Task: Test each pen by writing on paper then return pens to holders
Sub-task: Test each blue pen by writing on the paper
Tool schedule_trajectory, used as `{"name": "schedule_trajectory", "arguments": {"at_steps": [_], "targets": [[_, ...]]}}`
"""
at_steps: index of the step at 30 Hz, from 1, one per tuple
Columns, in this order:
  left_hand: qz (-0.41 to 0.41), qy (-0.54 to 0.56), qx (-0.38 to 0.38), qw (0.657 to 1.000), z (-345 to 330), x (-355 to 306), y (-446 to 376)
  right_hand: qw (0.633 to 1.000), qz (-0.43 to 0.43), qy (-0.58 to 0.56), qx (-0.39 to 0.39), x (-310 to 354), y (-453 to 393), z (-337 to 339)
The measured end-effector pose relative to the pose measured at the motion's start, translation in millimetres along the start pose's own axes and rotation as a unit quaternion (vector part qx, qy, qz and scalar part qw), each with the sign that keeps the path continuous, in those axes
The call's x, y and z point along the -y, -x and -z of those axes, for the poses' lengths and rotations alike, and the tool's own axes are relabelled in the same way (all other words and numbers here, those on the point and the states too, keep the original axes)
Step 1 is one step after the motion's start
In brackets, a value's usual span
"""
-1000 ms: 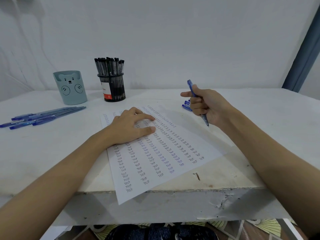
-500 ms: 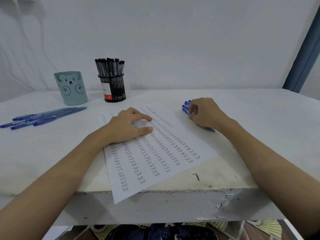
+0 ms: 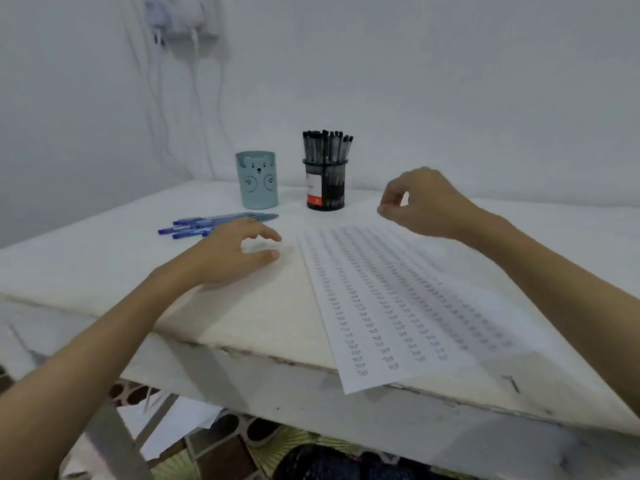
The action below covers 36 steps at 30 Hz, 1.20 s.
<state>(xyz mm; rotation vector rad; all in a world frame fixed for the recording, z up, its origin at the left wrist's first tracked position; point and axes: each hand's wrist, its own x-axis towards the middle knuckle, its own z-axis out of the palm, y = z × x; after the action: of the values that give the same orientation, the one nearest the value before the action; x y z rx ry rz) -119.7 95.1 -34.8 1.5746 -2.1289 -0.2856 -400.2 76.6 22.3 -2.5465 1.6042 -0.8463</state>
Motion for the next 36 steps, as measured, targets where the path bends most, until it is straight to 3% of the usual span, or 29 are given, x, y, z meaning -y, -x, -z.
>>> {"name": "schedule_trajectory", "arguments": {"at_steps": [4, 9, 18, 26, 29, 32, 34, 36], "targets": [[0.064, -0.003, -0.061, 0.996, 28, 53, 35, 0.994, 0.079, 0.023, 0.074, 75, -50, -49], [0.088, -0.017, -0.104, 0.990, 39, 91, 56, 0.971, 0.141, 0.138, 0.135, 148, -87, -117], [0.101, -0.037, -0.105, 0.989, 37, 100, 53, 0.957, 0.205, 0.202, 0.045, 170, -105, -171], [0.100, -0.033, -0.102, 0.989, 36, 104, 53, 0.963, 0.208, 0.167, 0.045, 169, -99, -158], [0.093, -0.033, -0.099, 0.990, 37, 104, 54, 0.986, 0.165, 0.004, -0.001, 165, -100, -140], [0.091, -0.041, -0.096, 0.990, 37, 104, 54, 0.976, 0.063, -0.198, -0.060, 157, -104, -111], [0.087, -0.047, -0.094, 0.991, 38, 102, 54, 0.947, -0.040, -0.313, -0.055, 150, -103, -87], [0.078, -0.043, -0.093, 0.992, 36, 95, 51, 0.879, -0.149, -0.453, 0.012, 137, -98, -64]]}}
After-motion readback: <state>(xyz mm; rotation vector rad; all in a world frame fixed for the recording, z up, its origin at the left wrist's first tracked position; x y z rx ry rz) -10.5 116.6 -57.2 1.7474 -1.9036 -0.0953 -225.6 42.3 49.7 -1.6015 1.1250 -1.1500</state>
